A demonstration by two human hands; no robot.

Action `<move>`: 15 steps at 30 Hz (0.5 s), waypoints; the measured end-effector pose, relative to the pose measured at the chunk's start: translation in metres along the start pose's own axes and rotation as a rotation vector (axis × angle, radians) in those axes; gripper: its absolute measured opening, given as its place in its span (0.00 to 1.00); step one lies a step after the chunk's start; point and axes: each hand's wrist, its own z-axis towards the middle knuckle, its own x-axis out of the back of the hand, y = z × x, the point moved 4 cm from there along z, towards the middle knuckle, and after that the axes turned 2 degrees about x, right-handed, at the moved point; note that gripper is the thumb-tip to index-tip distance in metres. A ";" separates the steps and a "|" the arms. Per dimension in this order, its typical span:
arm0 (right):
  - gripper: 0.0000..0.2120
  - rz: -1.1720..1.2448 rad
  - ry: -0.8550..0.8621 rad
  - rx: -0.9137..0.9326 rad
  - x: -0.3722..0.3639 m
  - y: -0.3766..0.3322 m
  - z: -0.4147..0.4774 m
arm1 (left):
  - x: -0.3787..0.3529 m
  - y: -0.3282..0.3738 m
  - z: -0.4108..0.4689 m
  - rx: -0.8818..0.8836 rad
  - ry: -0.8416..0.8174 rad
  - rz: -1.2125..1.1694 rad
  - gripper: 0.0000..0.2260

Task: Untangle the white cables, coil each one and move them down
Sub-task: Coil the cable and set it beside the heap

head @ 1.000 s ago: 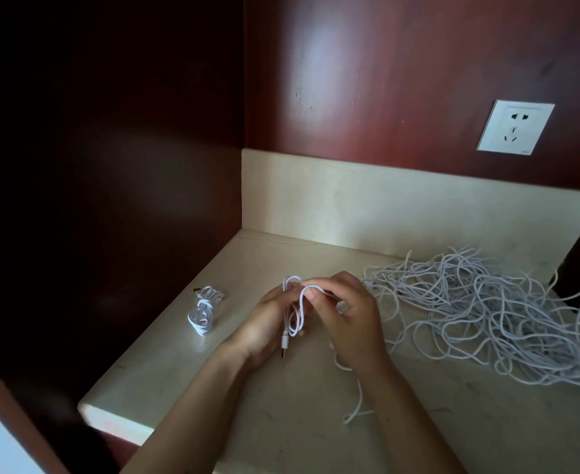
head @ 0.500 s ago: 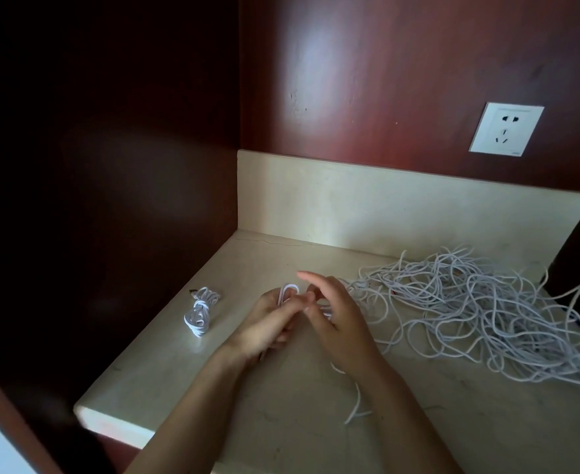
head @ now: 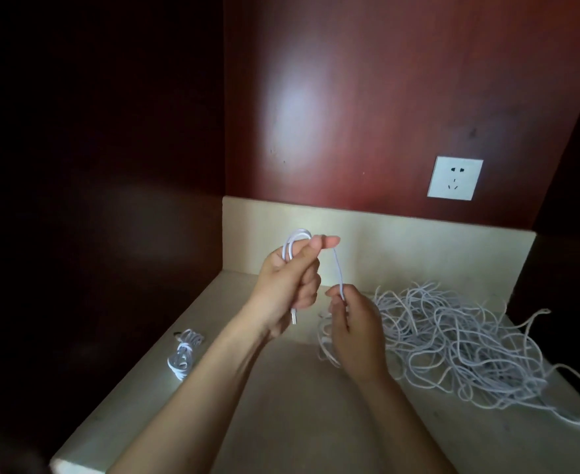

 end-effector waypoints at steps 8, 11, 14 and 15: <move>0.17 -0.516 -0.352 -0.202 0.014 0.053 -0.003 | -0.009 0.020 0.012 -0.060 0.095 -0.117 0.09; 0.11 -0.388 -0.259 -0.125 0.023 0.026 0.009 | -0.003 0.021 0.010 -0.063 0.106 -0.083 0.10; 0.09 0.092 -0.227 -0.138 0.026 -0.019 0.022 | 0.001 0.024 0.009 -0.064 0.093 -0.017 0.13; 0.07 0.212 -0.258 -0.146 0.025 -0.032 0.024 | 0.002 0.024 0.009 -0.068 0.083 0.003 0.14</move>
